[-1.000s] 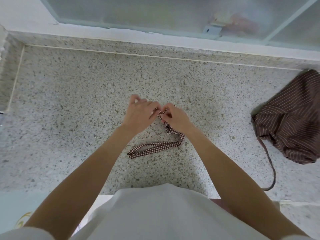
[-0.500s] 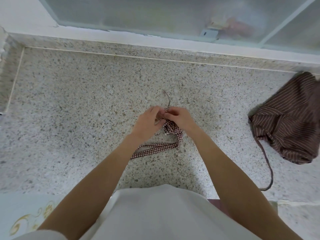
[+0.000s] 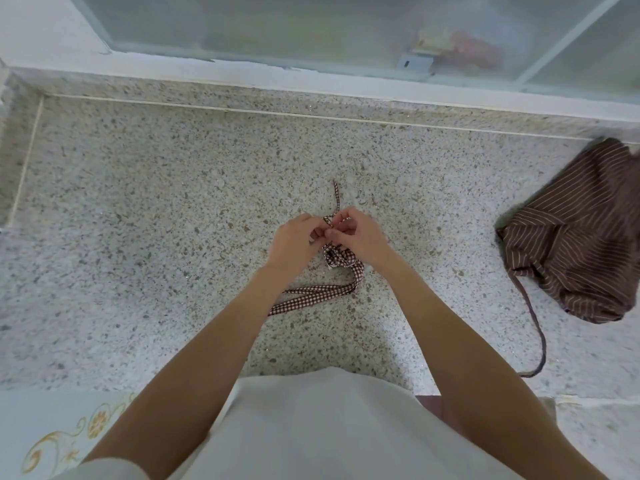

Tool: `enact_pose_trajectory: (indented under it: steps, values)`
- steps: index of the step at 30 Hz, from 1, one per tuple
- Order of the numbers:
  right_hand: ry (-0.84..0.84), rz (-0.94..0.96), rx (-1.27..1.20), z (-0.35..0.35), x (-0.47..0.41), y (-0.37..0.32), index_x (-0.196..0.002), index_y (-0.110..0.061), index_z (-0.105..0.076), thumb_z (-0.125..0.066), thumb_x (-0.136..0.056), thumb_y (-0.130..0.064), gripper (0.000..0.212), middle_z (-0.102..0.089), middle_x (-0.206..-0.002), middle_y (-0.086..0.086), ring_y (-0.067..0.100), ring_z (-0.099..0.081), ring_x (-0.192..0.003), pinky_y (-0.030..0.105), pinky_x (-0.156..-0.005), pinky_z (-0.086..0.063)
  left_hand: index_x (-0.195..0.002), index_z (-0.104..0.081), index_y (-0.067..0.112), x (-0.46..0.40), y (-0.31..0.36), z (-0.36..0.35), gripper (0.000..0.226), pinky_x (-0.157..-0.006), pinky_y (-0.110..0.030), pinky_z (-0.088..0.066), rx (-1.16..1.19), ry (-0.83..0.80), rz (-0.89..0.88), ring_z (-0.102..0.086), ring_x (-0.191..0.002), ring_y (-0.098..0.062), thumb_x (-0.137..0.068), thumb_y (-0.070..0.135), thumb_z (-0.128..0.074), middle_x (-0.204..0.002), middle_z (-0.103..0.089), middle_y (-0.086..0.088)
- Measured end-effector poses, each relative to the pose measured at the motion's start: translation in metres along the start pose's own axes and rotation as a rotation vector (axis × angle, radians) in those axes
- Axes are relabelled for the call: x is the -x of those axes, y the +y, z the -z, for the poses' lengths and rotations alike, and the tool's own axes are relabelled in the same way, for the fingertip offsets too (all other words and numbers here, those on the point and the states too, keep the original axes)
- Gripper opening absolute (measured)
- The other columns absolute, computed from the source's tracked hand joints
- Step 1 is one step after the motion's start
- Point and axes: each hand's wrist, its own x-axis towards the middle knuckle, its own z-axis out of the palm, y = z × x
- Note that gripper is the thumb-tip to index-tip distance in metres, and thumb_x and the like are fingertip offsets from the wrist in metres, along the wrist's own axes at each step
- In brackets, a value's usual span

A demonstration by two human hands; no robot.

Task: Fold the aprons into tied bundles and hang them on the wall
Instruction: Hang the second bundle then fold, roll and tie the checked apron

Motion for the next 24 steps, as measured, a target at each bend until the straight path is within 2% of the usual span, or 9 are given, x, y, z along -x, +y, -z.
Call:
enact_pose_trajectory:
  steps: [4, 6, 8, 9, 11, 14, 16, 19, 24]
  values:
    - [-0.042, 0.08, 0.233, 0.006, 0.003, -0.002, -0.094, -0.011, -0.055, -0.069, -0.078, -0.002, 0.023, -0.066, -0.086, 0.004, 0.019, -0.063, -0.081, 0.034, -0.079, -0.053, -0.097, -0.07, 0.013, -0.005, 0.0, 0.003, 0.014, -0.073, -0.034, -0.049, -0.115, -0.085, -0.059, -0.061, -0.08, -0.023, -0.086, 0.02, -0.064, -0.088, -0.064, -0.006]
    - [0.049, 0.207, 0.43, 0.003, 0.005, -0.003, -0.088, -0.009, -0.057, -0.064, -0.078, 0.002, 0.017, -0.066, -0.084, 0.004, 0.019, -0.062, -0.077, 0.036, -0.075, -0.053, -0.103, -0.068, 0.015, -0.007, 0.002, 0.003, 0.018, -0.072, -0.031, -0.044, -0.148, -0.119, -0.038, -0.058, -0.082, -0.021, -0.09, 0.023, -0.059, -0.091, -0.061, -0.006]
    - [0.199, 0.315, 0.51, -0.006, 0.008, -0.002, -0.08, -0.008, -0.059, -0.061, -0.076, 0.005, 0.014, -0.064, -0.078, 0.003, 0.017, -0.057, -0.068, 0.035, -0.064, -0.051, -0.105, -0.067, 0.017, -0.008, 0.003, 0.002, 0.02, -0.071, -0.03, -0.043, -0.126, -0.142, 0.012, -0.054, -0.081, -0.018, -0.093, 0.026, -0.054, -0.089, -0.055, -0.002]
    - [0.266, 0.339, 0.509, -0.009, 0.01, 0.0, -0.077, -0.008, -0.061, -0.062, -0.075, 0.006, 0.014, -0.062, -0.077, 0.004, 0.016, -0.053, -0.065, 0.031, -0.059, -0.046, -0.104, -0.067, 0.016, -0.008, 0.005, 0.001, 0.02, -0.071, -0.028, -0.041, -0.096, -0.156, 0.048, -0.052, -0.08, -0.017, -0.094, 0.026, -0.053, -0.087, -0.053, 0.001]
    - [0.348, 0.345, 0.479, -0.014, 0.014, 0.004, -0.077, -0.006, -0.064, -0.064, -0.075, 0.006, 0.011, -0.061, -0.082, 0.006, 0.012, -0.048, -0.069, 0.02, -0.064, -0.037, -0.1, -0.065, 0.016, -0.009, 0.007, 0.001, 0.02, -0.069, -0.026, -0.037, -0.003, -0.206, 0.156, -0.05, -0.079, -0.016, -0.095, 0.027, -0.05, -0.084, -0.051, 0.002]
    - [0.32, 0.284, 0.434, -0.016, 0.02, 0.01, -0.089, -0.005, -0.069, -0.069, -0.078, -0.003, 0.011, -0.06, -0.097, 0.006, 0.008, -0.049, -0.079, 0.012, -0.075, -0.036, -0.09, -0.06, 0.014, -0.007, 0.006, 0.001, 0.02, -0.061, -0.023, -0.033, 0.148, -0.256, 0.258, -0.048, -0.072, -0.013, -0.096, 0.029, -0.048, -0.076, -0.051, 0.005]
    - [0.293, 0.247, 0.412, -0.017, 0.022, 0.014, -0.093, -0.005, -0.07, -0.071, -0.079, -0.01, 0.014, -0.06, -0.099, 0.005, 0.011, -0.053, -0.081, 0.018, -0.078, -0.042, -0.087, -0.059, 0.017, -0.005, 0.004, 0.001, 0.018, -0.061, -0.021, -0.032, 0.202, -0.265, 0.261, -0.047, -0.068, -0.007, -0.095, 0.031, -0.05, -0.073, -0.052, 0.01]
    - [0.321, 0.242, 0.351, -0.017, 0.022, 0.017, -0.085, -0.004, -0.07, -0.071, -0.079, -0.008, 0.007, -0.062, -0.092, 0.007, 0.018, -0.059, -0.077, 0.031, -0.075, -0.053, -0.086, -0.063, 0.024, -0.001, 0.0, 0.001, 0.008, -0.062, -0.011, -0.034, 0.317, -0.247, 0.298, -0.052, -0.068, 0.004, -0.088, 0.032, -0.063, -0.074, -0.06, 0.018]
    - [0.265, 0.256, 0.344, -0.01, 0.028, 0.018, -0.075, -0.003, -0.063, -0.068, -0.077, 0.0, 0.006, -0.061, -0.089, 0.008, 0.019, -0.06, -0.075, 0.035, -0.073, -0.055, -0.087, -0.068, 0.028, 0.008, -0.013, 0.006, 0.017, -0.066, -0.017, -0.044, 0.471, -0.226, 0.354, -0.063, -0.068, -0.003, -0.073, 0.029, -0.078, -0.074, -0.07, 0.01]
